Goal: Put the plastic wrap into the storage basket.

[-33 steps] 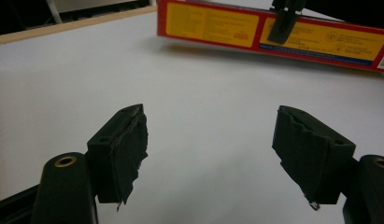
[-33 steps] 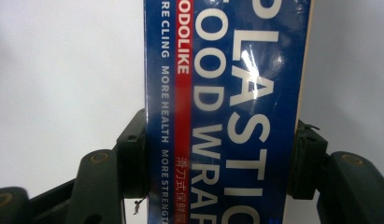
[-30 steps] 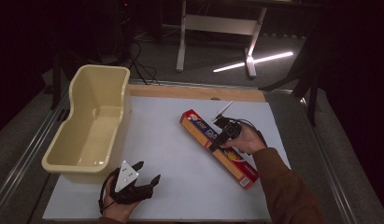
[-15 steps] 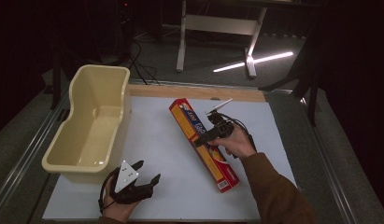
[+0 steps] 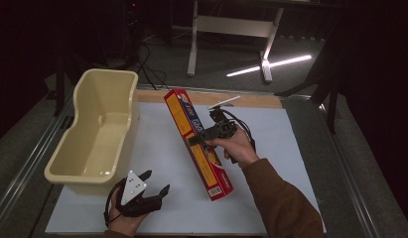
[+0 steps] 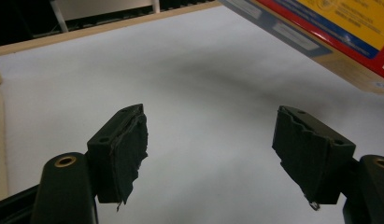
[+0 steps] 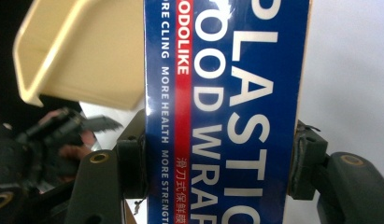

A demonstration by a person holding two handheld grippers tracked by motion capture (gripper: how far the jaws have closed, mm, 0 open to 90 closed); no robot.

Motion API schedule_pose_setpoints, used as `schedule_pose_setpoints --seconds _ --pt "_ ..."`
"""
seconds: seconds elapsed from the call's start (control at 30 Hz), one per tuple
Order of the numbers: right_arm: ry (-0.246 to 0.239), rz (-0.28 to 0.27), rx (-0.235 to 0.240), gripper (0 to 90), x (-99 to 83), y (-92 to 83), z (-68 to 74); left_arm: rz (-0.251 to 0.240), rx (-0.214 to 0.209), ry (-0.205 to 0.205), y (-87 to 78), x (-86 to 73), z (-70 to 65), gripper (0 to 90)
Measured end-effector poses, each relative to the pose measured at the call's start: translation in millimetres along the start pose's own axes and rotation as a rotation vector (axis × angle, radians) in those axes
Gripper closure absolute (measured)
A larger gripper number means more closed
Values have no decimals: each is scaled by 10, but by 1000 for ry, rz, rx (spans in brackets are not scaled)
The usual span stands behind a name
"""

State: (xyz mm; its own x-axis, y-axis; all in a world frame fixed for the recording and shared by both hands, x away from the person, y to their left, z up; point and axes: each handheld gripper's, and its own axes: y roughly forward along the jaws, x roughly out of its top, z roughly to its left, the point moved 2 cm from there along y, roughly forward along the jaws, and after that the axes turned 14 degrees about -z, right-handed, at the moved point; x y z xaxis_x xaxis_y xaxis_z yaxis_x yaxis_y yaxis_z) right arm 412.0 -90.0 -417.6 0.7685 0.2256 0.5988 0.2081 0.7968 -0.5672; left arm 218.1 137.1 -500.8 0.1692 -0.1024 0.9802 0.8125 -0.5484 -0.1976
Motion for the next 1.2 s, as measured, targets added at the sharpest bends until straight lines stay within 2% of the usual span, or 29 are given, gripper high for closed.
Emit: schedule_pose_setpoints --seconds 0.27,0.57,0.97,1.2 --pt "54 -62 35 391 162 26 114 -2 -3 7 1 1 -10 263" --pt "103 -85 78 391 331 45 223 1 -1 16 19 -7 -11 263" --pt "208 -152 141 391 538 85 339 5 -4 26 33 -18 -36 263" --pt "263 -209 147 391 660 155 400 10 -19 39 51 -30 -84 263"
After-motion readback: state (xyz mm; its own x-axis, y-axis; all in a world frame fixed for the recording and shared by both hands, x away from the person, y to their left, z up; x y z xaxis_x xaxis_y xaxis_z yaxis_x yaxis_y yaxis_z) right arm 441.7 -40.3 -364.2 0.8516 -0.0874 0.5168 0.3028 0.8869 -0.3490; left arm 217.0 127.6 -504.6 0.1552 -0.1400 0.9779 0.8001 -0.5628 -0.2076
